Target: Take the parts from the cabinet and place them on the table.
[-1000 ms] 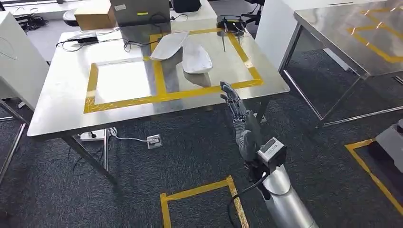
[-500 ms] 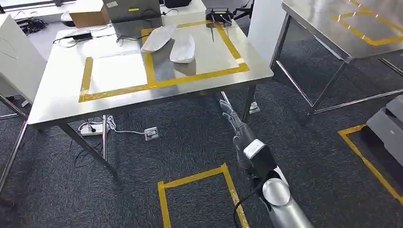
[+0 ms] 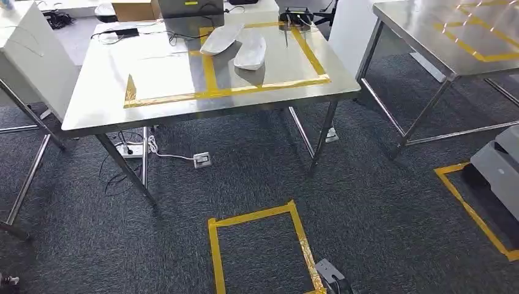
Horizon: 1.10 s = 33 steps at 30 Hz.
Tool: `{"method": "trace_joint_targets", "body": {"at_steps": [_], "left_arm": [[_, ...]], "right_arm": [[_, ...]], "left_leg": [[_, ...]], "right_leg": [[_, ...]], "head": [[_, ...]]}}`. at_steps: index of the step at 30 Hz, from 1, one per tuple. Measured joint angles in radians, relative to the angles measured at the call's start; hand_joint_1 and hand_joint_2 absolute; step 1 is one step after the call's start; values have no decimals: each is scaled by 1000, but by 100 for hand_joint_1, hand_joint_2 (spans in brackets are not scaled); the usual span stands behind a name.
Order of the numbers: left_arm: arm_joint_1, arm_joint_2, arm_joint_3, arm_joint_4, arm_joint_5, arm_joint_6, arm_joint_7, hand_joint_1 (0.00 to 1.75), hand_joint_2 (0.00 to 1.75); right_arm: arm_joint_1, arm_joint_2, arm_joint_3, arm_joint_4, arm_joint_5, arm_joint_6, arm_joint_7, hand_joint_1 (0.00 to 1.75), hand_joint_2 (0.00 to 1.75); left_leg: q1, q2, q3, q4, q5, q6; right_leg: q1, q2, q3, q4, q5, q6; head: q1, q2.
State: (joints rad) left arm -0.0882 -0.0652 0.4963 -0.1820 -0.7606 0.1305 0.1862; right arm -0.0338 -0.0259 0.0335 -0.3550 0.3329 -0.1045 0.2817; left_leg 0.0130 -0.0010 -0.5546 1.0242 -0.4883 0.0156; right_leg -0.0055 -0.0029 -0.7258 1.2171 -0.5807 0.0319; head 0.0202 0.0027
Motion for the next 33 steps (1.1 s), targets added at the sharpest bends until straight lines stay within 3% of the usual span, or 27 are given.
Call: {"method": "trace_joint_targets", "body": {"at_steps": [1, 2, 3, 4, 5, 6, 7, 8, 10, 11, 12, 13, 15, 16, 20, 21, 22, 23, 24, 25, 27, 28, 29, 31, 32, 33], "left_arm": [[2, 3, 9, 0, 15, 6, -7, 0, 0], [4, 4, 17, 0, 27, 8, -12, 0, 0], [5, 6, 25, 0, 35, 9, -15, 0, 0], [8, 9, 34, 0, 37, 9, -15, 0, 0], [10, 10, 40, 0, 36, 6, -10, 0, 0], [11, 12, 43, 0, 36, 3, -6, 0, 0], [15, 15, 44, -1, 41, 2, -4, 0, 0], [17, 17, 52, -1, 58, 3, -5, 0, 0], [16, 19, 81, -2, 89, 8, -19, 0, 0], [22, 21, 91, -1, 89, 9, -19, 0, 0], [26, 25, 95, -1, 85, 11, -19, 0, 0], [29, 27, 95, -1, 77, 13, -18, 0, 0], [30, 35, 97, -2, 56, 16, -24, 0, 0], [29, 38, 97, -2, 47, 17, -33, 0, 0], [29, 38, 97, -2, 47, 17, -33, 0, 0], [30, 43, 98, -3, 43, 24, -48, 0, 0], [28, 44, 99, -3, 40, 25, -52, 0, 0], [14, 45, 99, -5, 25, 25, -42, 0, 0], [10, 45, 99, -5, 20, 24, -34, 0, 0], [10, 43, 99, -5, 15, 22, -26, 0, 0], [8, 43, 99, -4, 16, 15, -16, 0, 0], [5, 39, 100, -3, 26, 11, -18, 0, 0], [3, 39, 105, -3, 37, 6, -22, 0, 0], [5, 37, 117, -3, 44, 1, -34, 0, 0], [6, 37, 118, -3, 43, -3, -39, 0, 0], [8, 37, 118, -3, 38, -5, -42, 0, 0]], "right_arm": [[9, 3, -31, 37, -44, 5, 26, 0, 0], [12, 7, -55, 56, -98, 3, 33, 0, 0], [14, 12, -86, 69, -153, 6, 33, 0, 0], [13, 19, -132, 82, -210, 25, 30, 0, 0], [13, 25, -174, 90, -241, 46, 20, 0, 0], [11, 32, -209, 95, -247, 60, 9, 0, 0], [9, 40, -231, 99, -251, 69, -5, 0, 0], [11, 49, -248, 106, -253, 75, -23, 0, 0], [7, 64, -280, 122, -257, 77, -51, 0, 0], [7, 74, -290, 127, -251, 72, -61, 0, 0], [1, 84, -296, 132, -245, 64, -70, 0, 0], [-2, 91, -297, 135, -236, 58, -72, 0, 0], [-3, 104, -298, 140, -205, 58, -97, 0, 0], [-6, 111, -298, 143, -188, 60, -111, 0, 0], [-7, 111, -298, 143, -188, 60, -111, 0, 0], [-23, 124, -297, 147, -163, 73, -143, 0, 0], [-38, 128, -296, 147, -161, 78, -160, 0, 0], [-70, 135, -296, 147, -158, 82, -202, 0, 0], [-82, 135, -296, 147, -157, 79, -212, 0, 0], [-92, 135, -296, 147, -157, 74, -220, 0, 0], [-100, 135, -296, 148, -170, 64, -226, 0, 0], [-99, 133, -296, 149, -179, 52, -225, 0, 0], [-96, 133, -297, 149, -187, 44, -224, 0, 0], [-84, 133, -298, 152, -186, 36, -204, 0, 0], [-77, 133, -298, 154, -179, 31, -182, 0, 0], [-64, 132, -298, 156, -164, 19, -151, 0, 175]], "left_leg": [[0, 3, -23, 3, 15, -2], [0, 8, -39, 5, 25, -4], [0, 13, -53, 7, 34, -6], [0, 15, -66, 8, 42, -10], [1, 17, -78, 10, 52, -14], [1, 18, -83, 13, 61, -21], [-2, 19, -90, 12, 69, -28], [-2, 20, -82, 5, 78, -35], [3, 18, -82, -5, 97, -49], [1, 17, -85, -9, 107, -58], [7, 12, -94, 8, 71, -61], [6, 10, -111, 47, 8, -61], [5, 5, -135, 181, -107, -65], [5, 5, -145, 248, -134, -67], [5, 5, -145, 255, -135, -67], [5, 5, -115, 283, -98, -64], [4, 5, -50, 207, -45, -60], [-3, 2, 93, 0, -69, -53], [-7, -2, 96, -17, -71, -47], [-9, -2, 80, -19, -63, -46], [-5, -1, 69, -21, -47, -29], [-1, 7, 63, -23, -38, -19], [0, 6, 49, -23, -28, -8], [-1, 7, 31, -21, -8, -5], [-1, 8, 15, -18, 3, -6], [-1, 8, -4, -14, 15, -7]], "right_leg": [[0, 1, -16, 90, -33, 3], [-2, 1, -7, 114, -22, 4], [-5, 1, 23, 95, 8, 3], [-6, 0, 72, 39, 42, 3], [-9, 0, 145, -53, 67, 0], [-10, 1, 224, -157, 47, -4], [-1, 3, 255, -222, 20, -14], [1, 6, 244, -205, 38, -25], [6, 5, 237, -212, 40, -40], [2, 4, 231, -221, 56, -51], [-1, -1, 220, -224, 70, -62], [-1, 1, 207, -225, 82, -72], [3, 1, 181, -223, 103, -76], [6, 0, 165, -220, 114, -77], [6, 0, 162, -220, 115, -77], [10, 0, 126, -211, 138, -77], [10, 2, 104, -204, 152, -74], [14, 2, 76, -193, 171, -61], [12, 0, 74, -194, 182, -56], [11, 0, 76, -198, 193, -54], [15, 2, 72, -204, 210, -39], [8, 4, 67, -194, 188, -33], [8, 4, 53, -158, 134, -28], [2, 4, 12, -12, 15, -19], [2, 4, -2, 56, -17, -17], [1, 4, -3, 106, -16, -16]], "head": [[0, 0], [0, 0], [0, 0], [0, 0], [0, 0], [0, 0], [0, 0], [-2, 0], [0, 0], [0, 0], [0, 0], [-3, 0], [-4, 0], [-4, 0], [-4, 0], [-4, 0], [-4, 0], [-5, 0], [-3, 0], [-5, 0], [-6, 0], [-8, 0], [-3, 0], [-2, 0], [-2, 0], [-2, 0]]}}
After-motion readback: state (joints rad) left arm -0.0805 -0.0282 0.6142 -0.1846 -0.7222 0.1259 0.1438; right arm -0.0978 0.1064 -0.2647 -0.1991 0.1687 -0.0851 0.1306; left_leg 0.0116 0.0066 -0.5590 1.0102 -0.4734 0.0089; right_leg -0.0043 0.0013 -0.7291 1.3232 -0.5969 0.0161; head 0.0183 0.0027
